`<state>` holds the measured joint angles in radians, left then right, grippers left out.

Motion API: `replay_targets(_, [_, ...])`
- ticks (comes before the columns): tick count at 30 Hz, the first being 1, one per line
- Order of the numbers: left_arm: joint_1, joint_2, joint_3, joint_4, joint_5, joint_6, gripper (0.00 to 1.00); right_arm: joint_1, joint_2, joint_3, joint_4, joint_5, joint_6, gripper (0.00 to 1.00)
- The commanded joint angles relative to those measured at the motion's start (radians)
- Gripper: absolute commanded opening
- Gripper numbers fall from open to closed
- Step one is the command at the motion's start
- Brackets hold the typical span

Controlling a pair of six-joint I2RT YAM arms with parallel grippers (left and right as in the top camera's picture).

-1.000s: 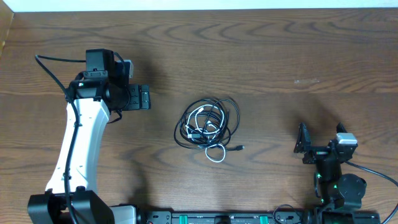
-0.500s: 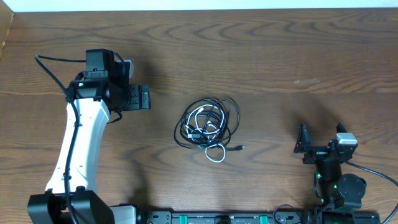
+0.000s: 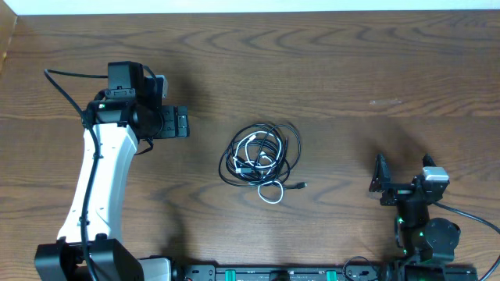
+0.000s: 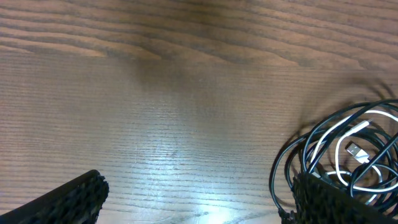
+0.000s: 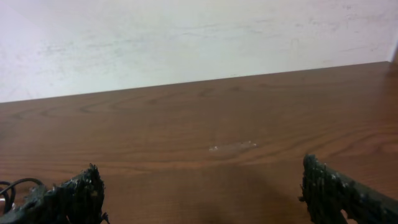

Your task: Untangle cables

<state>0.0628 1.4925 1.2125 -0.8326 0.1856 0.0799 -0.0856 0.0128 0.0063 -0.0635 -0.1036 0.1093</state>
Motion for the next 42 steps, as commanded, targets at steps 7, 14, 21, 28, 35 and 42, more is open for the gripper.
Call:
replay_targets(7, [-0.002, 0.006, 0.008, -0.001, 0.009, 0.014, 0.95, -0.005, -0.006, -0.001, -0.005, 0.004, -0.013, 0.99])
replay_targets(14, [-0.002, 0.006, 0.008, -0.001, 0.009, 0.013, 0.95, -0.005, -0.006, -0.001, -0.005, 0.004, -0.013, 0.99])
replay_targets(21, [-0.002, 0.006, 0.008, -0.001, 0.009, 0.013, 0.95, -0.005, -0.006, -0.001, -0.005, 0.004, -0.013, 0.99])
replay_targets(28, [-0.002, 0.006, 0.008, 0.000, 0.009, 0.014, 0.95, -0.005, -0.006, -0.001, -0.005, 0.004, -0.013, 0.99])
replay_targets(35, [-0.002, 0.006, 0.001, 0.004, 0.008, 0.014, 0.95, -0.005, -0.006, -0.001, -0.005, 0.004, -0.013, 0.99])
replay_targets(42, [-0.002, 0.011, 0.001, 0.022, 0.009, 0.018, 0.96, -0.005, -0.006, -0.001, -0.005, 0.004, -0.013, 0.99])
